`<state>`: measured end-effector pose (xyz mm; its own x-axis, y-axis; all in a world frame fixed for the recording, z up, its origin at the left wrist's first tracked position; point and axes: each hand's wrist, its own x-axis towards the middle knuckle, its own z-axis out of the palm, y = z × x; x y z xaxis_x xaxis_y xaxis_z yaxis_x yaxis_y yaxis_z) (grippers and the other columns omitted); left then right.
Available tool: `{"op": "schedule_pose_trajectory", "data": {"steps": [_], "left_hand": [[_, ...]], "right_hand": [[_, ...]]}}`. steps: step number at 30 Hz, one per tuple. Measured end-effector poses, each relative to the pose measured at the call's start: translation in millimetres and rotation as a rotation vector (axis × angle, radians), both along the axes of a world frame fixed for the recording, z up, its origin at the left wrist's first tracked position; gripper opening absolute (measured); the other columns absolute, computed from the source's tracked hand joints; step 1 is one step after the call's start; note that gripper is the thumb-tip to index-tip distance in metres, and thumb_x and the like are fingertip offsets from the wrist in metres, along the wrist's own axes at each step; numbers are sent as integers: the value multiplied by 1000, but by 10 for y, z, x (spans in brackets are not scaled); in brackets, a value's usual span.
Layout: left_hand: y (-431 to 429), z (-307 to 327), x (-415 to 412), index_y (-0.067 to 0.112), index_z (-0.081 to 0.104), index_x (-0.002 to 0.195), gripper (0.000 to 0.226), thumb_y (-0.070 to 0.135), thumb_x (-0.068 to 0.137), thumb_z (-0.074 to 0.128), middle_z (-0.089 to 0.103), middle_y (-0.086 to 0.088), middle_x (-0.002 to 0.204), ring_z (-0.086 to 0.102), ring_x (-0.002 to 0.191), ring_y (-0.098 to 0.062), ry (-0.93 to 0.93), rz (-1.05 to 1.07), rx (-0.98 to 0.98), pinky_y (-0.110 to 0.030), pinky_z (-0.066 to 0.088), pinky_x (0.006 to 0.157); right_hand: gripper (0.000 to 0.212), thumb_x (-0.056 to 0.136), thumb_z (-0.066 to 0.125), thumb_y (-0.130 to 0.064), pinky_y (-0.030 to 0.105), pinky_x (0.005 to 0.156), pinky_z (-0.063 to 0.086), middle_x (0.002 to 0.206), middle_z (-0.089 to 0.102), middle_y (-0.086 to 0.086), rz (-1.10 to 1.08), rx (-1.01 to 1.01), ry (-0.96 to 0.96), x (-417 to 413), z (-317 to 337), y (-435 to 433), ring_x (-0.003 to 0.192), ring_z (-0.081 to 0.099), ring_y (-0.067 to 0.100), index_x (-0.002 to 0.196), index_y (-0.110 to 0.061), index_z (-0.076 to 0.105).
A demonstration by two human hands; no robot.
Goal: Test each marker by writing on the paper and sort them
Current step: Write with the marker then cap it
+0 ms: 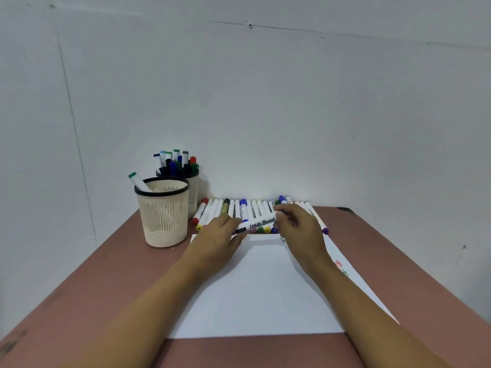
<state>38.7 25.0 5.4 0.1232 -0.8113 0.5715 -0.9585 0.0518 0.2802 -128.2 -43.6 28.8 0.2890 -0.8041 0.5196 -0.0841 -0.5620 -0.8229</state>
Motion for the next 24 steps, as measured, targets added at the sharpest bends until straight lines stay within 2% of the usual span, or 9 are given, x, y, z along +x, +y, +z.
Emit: {"op": "schedule_pose_trajectory", "data": {"steps": [3,7,9,11,13,16,18,21,24], "left_hand": [[17,-13,2,11,52,120,30,31,99,43,52,-4,112,49,100,-20,-3,6,43,-27,34,73],[46,12,-42,13,47,116,27,33,101,36,55,-3,108,46,85,-17,-131,8,135,-29,29,65],[49,15,-50,13,48,117,28,32,101,36,55,-4,107,48,89,-17,-183,-25,141,-29,30,65],[52,12,-51,11,49,117,29,32,100,37,55,-4,107,49,93,-17,-234,-57,149,-28,34,69],[60,1,-47,10,49,118,30,31,100,39,55,-4,110,49,97,-17,-237,-92,155,-25,34,71],[69,-12,-31,8,49,125,35,31,99,40,53,-4,115,48,104,-18,-259,-160,140,-19,28,74],[67,-24,-22,8,49,126,43,37,98,37,54,-5,115,50,104,-19,-289,-194,107,-19,28,74],[81,2,-11,12,48,127,41,39,100,34,55,-1,113,52,101,-17,-317,-190,106,-20,27,70],[97,1,15,16,49,118,66,56,86,8,58,1,104,55,90,-16,-428,-206,91,-25,33,63]], "right_hand": [[17,95,49,-7,17,68,43,85,63,-4,15,16,90,11,-73,-51,85,63,16,101,-13,64],[30,81,43,-21,35,70,45,87,68,-1,-310,-731,627,50,-213,-36,82,62,22,94,-15,69],[34,80,39,-33,36,69,41,77,66,-3,-317,-904,793,91,-226,-4,73,62,21,88,-18,69],[37,83,38,-36,33,63,43,71,64,-1,-259,-928,884,105,-214,3,66,61,21,85,-15,68],[32,88,42,-31,32,56,44,77,63,4,-125,-888,887,83,-215,9,66,60,24,92,-9,65],[29,99,42,-25,34,71,41,106,59,8,39,-710,861,18,-193,49,90,58,27,120,-8,51],[33,99,38,-29,37,76,43,108,62,5,39,-720,832,1,-203,45,94,58,25,124,-11,49],[47,92,27,-43,34,63,43,90,68,2,-15,-838,788,10,-171,34,81,63,24,111,-14,60],[53,88,26,-51,29,51,35,71,66,0,47,-865,766,-9,-156,13,62,61,22,91,-14,63]]}}
